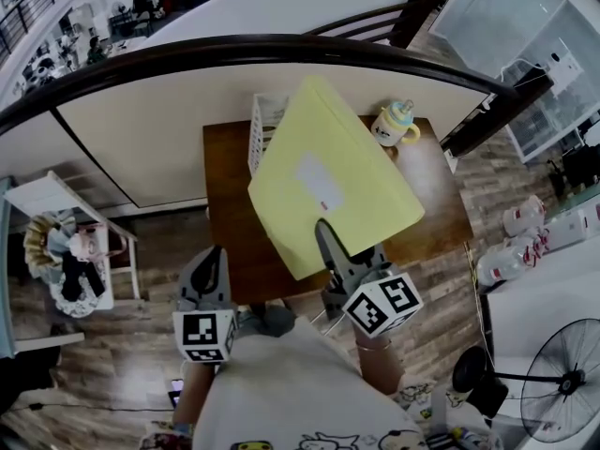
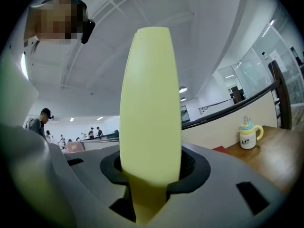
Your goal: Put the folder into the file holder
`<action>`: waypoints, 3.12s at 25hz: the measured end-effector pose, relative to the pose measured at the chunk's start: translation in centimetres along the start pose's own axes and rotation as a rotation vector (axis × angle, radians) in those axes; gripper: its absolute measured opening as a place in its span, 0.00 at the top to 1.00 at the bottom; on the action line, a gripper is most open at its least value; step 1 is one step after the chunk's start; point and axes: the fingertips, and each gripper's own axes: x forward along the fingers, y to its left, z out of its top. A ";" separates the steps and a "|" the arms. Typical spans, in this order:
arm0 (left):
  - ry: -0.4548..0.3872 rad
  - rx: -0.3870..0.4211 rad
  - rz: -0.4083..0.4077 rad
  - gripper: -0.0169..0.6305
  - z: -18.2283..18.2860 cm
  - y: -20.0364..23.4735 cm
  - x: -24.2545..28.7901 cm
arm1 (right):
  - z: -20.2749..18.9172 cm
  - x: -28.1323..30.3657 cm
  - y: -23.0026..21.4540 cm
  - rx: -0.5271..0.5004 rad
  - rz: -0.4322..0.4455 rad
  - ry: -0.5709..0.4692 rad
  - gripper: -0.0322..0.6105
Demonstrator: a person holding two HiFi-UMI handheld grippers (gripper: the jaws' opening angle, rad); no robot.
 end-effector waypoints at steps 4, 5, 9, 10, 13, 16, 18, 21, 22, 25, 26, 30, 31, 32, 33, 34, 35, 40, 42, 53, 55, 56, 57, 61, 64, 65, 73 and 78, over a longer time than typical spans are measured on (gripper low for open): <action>-0.006 0.003 -0.014 0.96 0.1 -0.5 0.2 | 0.6 -0.1 -0.9 0.006 -0.037 -0.013 0.70; -0.007 0.004 -0.017 0.96 0.1 -0.6 0.2 | 0.7 -0.1 -1.0 0.003 -0.046 -0.015 0.70; 0.002 0.006 -0.020 0.96 -0.3 -0.9 0.3 | 1.1 -0.1 -1.8 -0.013 -0.081 -0.019 0.70; 0.005 0.007 -0.020 0.96 -0.4 -0.9 0.3 | 1.2 -0.1 -2.0 -0.013 -0.090 -0.021 0.70; 0.013 0.003 -0.020 0.96 -0.6 -0.8 0.4 | 1.2 0.3 -2.5 -0.014 -0.107 -0.024 0.70; 0.015 0.003 -0.022 0.96 -0.7 -0.9 0.4 | 1.0 1.1 -2.8 -0.025 -0.118 -0.024 0.70; 0.013 0.003 -0.022 0.96 -0.8 -0.9 0.5 | 0.9 1.7 -2.9 -0.038 -0.126 -0.019 0.70; 0.019 -0.004 -0.022 0.96 -0.8 -0.9 0.5 | 0.7 2.6 -2.9 -0.045 -0.131 -0.015 0.70; 0.018 -0.007 -0.021 0.96 -0.7 -0.9 0.5 | 0.6 2.8 -3.0 -0.047 -0.133 -0.014 0.70; 0.016 -0.009 -0.015 0.96 -0.7 -0.5 0.8 | 0.5 3.6 -3.3 -0.061 -0.144 -0.011 0.70; 0.018 -0.012 -0.013 0.96 -0.7 -0.4 0.9 | 0.4 3.9 -3.4 -0.065 -0.145 -0.009 0.70; 0.024 -0.015 -0.007 0.96 -0.8 0.1 1.4 | 0.4 5.3 -3.9 -0.074 -0.147 -0.007 0.70; 0.025 -0.017 -0.004 0.96 -0.8 0.3 1.6 | 0.4 5.7 -4.0 -0.077 -0.148 -0.006 0.70; 0.026 -0.018 -0.002 0.96 -0.8 0.4 1.7 | 0.4 6.1 -4.1 -0.079 -0.148 -0.006 0.70; 0.026 -0.020 0.000 0.96 -0.7 0.6 1.8 | 0.5 6.5 -4.1 -0.081 -0.149 -0.006 0.70; 0.027 -0.020 0.002 0.97 -0.7 0.7 2.0 | 0.5 7.0 -4.2 -0.082 -0.149 -0.007 0.70; 0.028 -0.020 0.003 0.96 -0.6 0.9 2.2 | 0.5 7.4 -4.3 -0.085 -0.149 -0.008 0.70; 0.032 -0.017 0.001 0.96 -0.4 1.7 3.0 | 0.5 9.4 -4.4 -0.100 -0.149 -0.002 0.70; 0.033 -0.016 0.004 0.96 -0.4 2.1 3.3 | 0.4 10.2 -4.3 -0.104 -0.147 0.002 0.70; 0.045 -0.026 0.010 0.96 -0.6 3.9 4.5 | -0.8 12.8 -4.4 -0.129 -0.165 0.021 0.70; 0.049 -0.026 0.008 0.96 -0.7 4.0 4.7 | -1.1 13.1 -4.6 -0.128 -0.171 0.024 0.70; 0.051 -0.026 0.008 0.96 -0.7 4.1 4.8 | -1.3 13.2 -4.6 -0.127 -0.174 0.026 0.70; 0.052 -0.027 0.007 0.96 -0.8 4.1 4.8 | -1.4 13.3 -4.7 -0.125 -0.176 0.027 0.70; 0.057 -0.029 0.006 0.96 -0.9 4.2 4.9 | -1.6 13.5 -4.6 -0.124 -0.183 0.022 0.70; 0.063 -0.033 0.005 0.96 -1.1 4.1 4.9 | -1.8 13.5 -4.6 -0.121 -0.193 0.009 0.70; 0.065 -0.034 0.004 0.96 -1.2 4.1 4.9 | -1.8 13.5 -4.6 -0.118 -0.196 0.004 0.70; 0.085 -0.039 -0.013 0.96 -1.6 3.9 5.1 | -2.7 13.3 -4.9 -0.108 -0.228 -0.037 0.70; 0.092 -0.034 -0.024 0.96 -1.8 3.9 5.2 | -3.7 13.4 -5.0 -0.111 -0.238 -0.036 0.70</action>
